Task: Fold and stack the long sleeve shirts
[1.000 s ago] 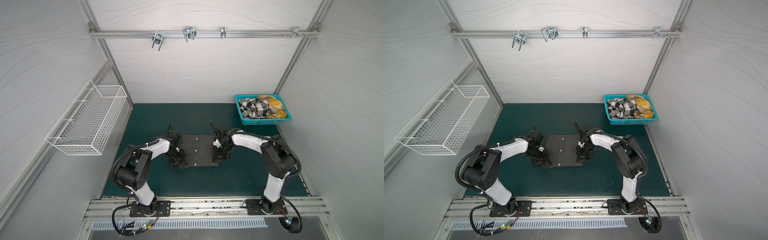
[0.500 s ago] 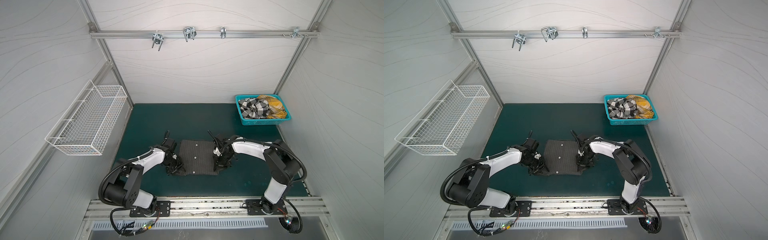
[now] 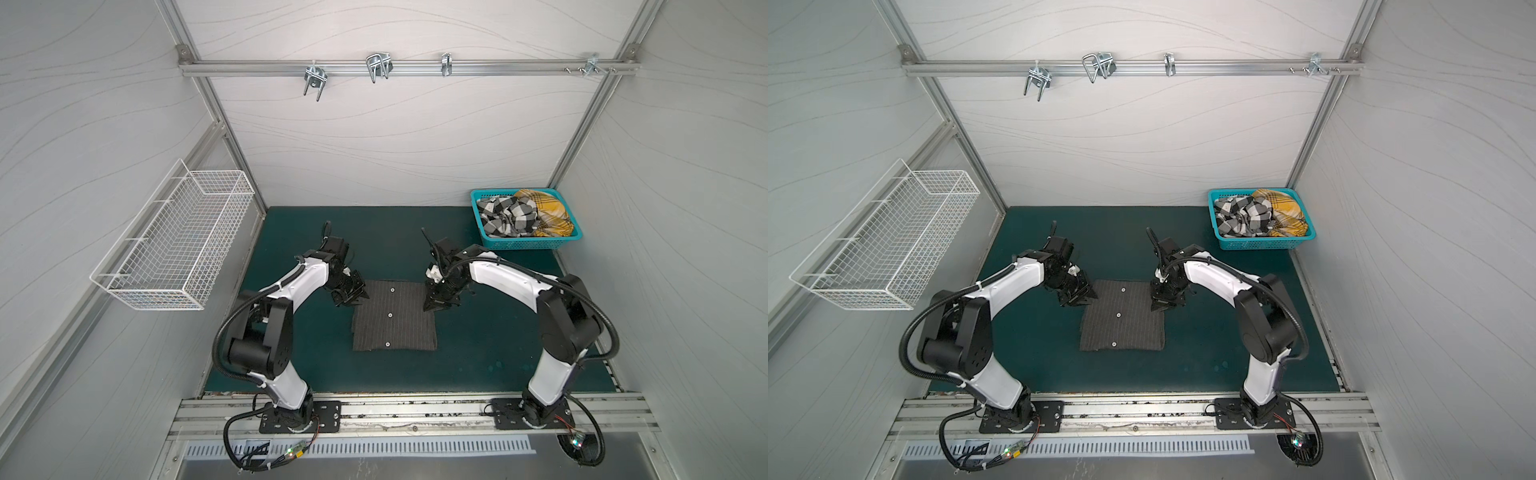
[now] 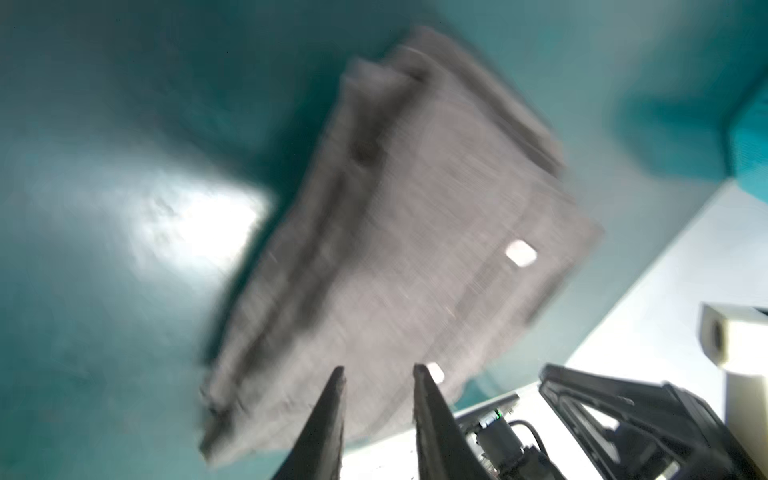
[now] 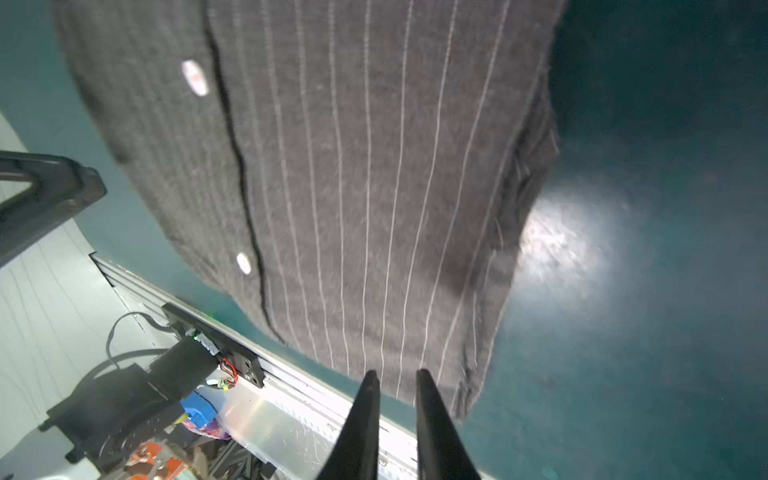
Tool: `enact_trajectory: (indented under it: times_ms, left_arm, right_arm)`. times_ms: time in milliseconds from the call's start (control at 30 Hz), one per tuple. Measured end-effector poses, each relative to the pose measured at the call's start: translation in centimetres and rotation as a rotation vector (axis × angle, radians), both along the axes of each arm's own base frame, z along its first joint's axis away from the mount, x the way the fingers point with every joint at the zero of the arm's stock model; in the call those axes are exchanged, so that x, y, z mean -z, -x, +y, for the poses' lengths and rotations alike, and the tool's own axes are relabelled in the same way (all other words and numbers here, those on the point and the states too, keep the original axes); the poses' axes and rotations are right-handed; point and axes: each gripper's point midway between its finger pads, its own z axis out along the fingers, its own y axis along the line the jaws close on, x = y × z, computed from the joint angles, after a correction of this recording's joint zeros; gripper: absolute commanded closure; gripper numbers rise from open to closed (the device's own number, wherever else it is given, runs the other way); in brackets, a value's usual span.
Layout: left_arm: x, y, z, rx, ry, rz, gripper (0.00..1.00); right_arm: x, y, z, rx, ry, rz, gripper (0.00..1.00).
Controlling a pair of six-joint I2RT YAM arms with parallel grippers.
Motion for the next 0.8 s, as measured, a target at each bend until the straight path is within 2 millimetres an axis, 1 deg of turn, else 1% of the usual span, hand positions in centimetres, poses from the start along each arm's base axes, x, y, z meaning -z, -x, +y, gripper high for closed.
enact_trajectory:
  times_ms: [133,233,300,367,467,567,633,700,767,800]
  left_arm:
    - [2.5,0.3,0.6,-0.009,-0.015,0.065,0.75]
    - [3.5,0.7,0.7,-0.008,-0.015,0.077,0.75]
    - [4.0,1.0,0.7,-0.006,-0.01,0.083,0.75]
    - [4.2,1.1,0.6,-0.004,0.001,0.083,0.75]
    - [4.2,1.1,0.5,-0.007,0.018,0.085,0.74]
    - [4.1,1.1,0.4,-0.003,0.026,0.081,0.68]
    - [3.7,1.0,0.3,0.0,0.028,0.068,0.61]
    - [2.7,0.9,0.4,0.005,0.027,0.043,0.54]
    - [0.3,0.5,0.5,0.012,0.027,-0.021,0.48]
    - [-1.4,0.0,0.6,0.017,0.024,-0.081,0.44]
  right_arm:
    - [2.4,-1.0,0.1,0.011,0.03,0.042,0.83]
    - [3.8,-1.8,-0.3,0.029,0.043,0.066,0.83]
    - [4.5,-2.0,-0.5,0.033,0.048,0.081,0.84]
    - [4.9,-2.0,-0.6,0.034,0.045,0.093,0.84]
    - [4.9,-2.1,-0.5,0.031,0.037,0.099,0.83]
    - [4.5,-2.2,-0.4,0.018,0.029,0.096,0.82]
    - [4.0,-2.4,-0.2,0.011,0.025,0.09,0.8]
    - [3.3,-2.7,0.0,0.002,0.019,0.076,0.79]
    - [2.0,-3.0,0.1,-0.009,0.01,0.048,0.78]
    - [1.2,-3.1,0.0,-0.013,0.004,0.031,0.78]
